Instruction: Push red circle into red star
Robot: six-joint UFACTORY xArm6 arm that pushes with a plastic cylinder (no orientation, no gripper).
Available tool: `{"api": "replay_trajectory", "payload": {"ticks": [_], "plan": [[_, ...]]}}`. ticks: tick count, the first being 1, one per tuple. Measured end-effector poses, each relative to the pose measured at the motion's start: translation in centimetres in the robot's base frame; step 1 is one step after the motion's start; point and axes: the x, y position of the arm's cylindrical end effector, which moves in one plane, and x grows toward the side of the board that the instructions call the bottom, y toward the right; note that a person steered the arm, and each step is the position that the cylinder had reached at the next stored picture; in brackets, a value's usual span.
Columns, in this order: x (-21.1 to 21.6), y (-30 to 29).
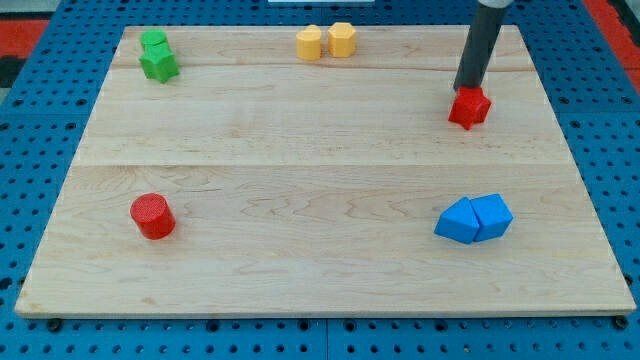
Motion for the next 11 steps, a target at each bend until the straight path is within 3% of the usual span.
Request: {"api": "replay_trajectory", "payload": {"ticks": [1,2,3,4,5,6,7,8,9,10,11], "plan": [[1.4,-1.2],[1.5,-10.9],[7.5,-19.9],[17.3,-24.1],[23.5,-33.5],[22.1,-39.6],[18.5,-34.5],[15.6,-36.3],[11.8,-31.3],[9.9,-22.0],[8.1,-21.4]]}}
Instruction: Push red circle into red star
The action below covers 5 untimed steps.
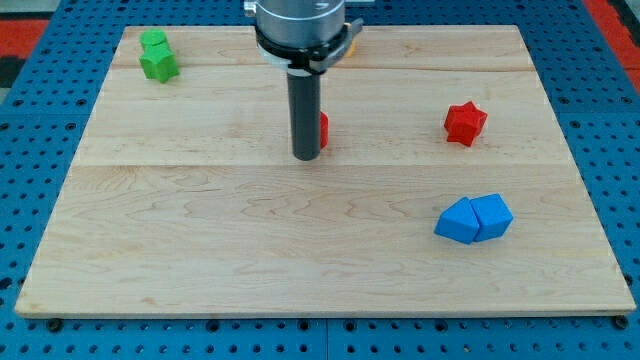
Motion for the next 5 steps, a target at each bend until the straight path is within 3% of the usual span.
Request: {"api": "replay_trajectory", "payload": {"ticks": [1,3,5], "plan": [[-2.8,-2.2],[-2.3,15.3],[0.5,8.7]]}}
